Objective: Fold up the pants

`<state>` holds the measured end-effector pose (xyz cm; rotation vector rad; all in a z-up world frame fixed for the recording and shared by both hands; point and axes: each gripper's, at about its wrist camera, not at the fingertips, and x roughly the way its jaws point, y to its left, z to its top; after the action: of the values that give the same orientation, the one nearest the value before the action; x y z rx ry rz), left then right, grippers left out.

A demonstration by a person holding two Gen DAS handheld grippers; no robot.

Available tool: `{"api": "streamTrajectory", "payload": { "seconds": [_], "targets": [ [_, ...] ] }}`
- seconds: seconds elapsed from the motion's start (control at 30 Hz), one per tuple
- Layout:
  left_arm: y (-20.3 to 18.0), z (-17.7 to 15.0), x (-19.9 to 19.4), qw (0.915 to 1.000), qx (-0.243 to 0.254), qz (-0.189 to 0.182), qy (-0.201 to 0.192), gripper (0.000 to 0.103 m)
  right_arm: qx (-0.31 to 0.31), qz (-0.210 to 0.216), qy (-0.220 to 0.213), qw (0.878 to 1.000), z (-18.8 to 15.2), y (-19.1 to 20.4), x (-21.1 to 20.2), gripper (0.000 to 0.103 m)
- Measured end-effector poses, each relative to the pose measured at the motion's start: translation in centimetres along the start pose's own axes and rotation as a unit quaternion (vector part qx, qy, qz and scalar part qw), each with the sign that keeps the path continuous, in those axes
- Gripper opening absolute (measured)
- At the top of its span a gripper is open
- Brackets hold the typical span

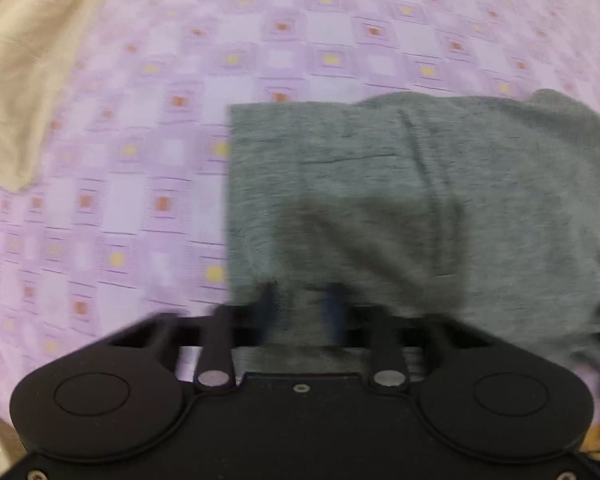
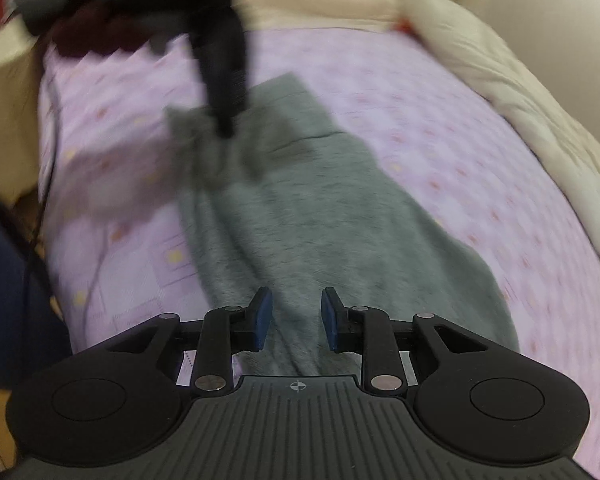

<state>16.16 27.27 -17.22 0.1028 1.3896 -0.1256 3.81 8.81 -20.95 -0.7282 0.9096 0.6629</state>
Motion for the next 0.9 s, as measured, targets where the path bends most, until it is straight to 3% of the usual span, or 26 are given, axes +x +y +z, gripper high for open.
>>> {"api": "streamTrajectory", "payload": {
  "seconds": [0.07, 0.27, 0.3, 0.4, 0.57, 0.67, 0.77, 0.9],
  "targets": [
    [-0.3, 0.4, -0.1, 0.9998, 0.010, 0.016, 0.002, 0.010, -0.028, 0.004, 0.004, 1.000, 0.4, 0.8, 0.8, 0.026],
    [0.2, 1.6, -0.8, 0.9999, 0.002, 0.005, 0.015, 0.009, -0.101, -0.032, 0.012, 0.994, 1.0, 3.5, 3.5, 0.025],
    [0.5, 1.8, -1.0, 0.9998, -0.003, 0.000, 0.018, 0.009, -0.107, -0.032, 0.012, 0.994, 1.1, 3.6, 3.8, 0.016],
    [1.1, 2.6, -2.0, 1.0000, -0.003, -0.002, 0.009, 0.008, -0.067, -0.013, -0.008, 0.998, 2.0, 2.5, 2.7, 0.011],
    [1.9, 3.1, -5.5, 0.9997, 0.011, -0.009, -0.018, 0.008, 0.058, 0.027, -0.052, 0.997, 3.8, -1.0, -1.4, 0.011],
    [2.5, 2.5, -6.6, 0.9995, 0.016, -0.016, -0.024, 0.008, 0.073, 0.049, -0.045, 0.995, 3.8, -0.7, -1.5, 0.011],
    [2.7, 1.5, -4.5, 0.9998, 0.018, -0.008, 0.003, 0.007, 0.062, 0.072, -0.008, 0.995, 3.0, 1.0, 1.0, 0.011],
    [2.8, 0.0, -0.8, 0.9966, 0.026, 0.047, 0.062, 0.004, 0.042, 0.071, 0.025, 0.996, 2.4, 3.0, 3.5, 0.013]
  ]
}}
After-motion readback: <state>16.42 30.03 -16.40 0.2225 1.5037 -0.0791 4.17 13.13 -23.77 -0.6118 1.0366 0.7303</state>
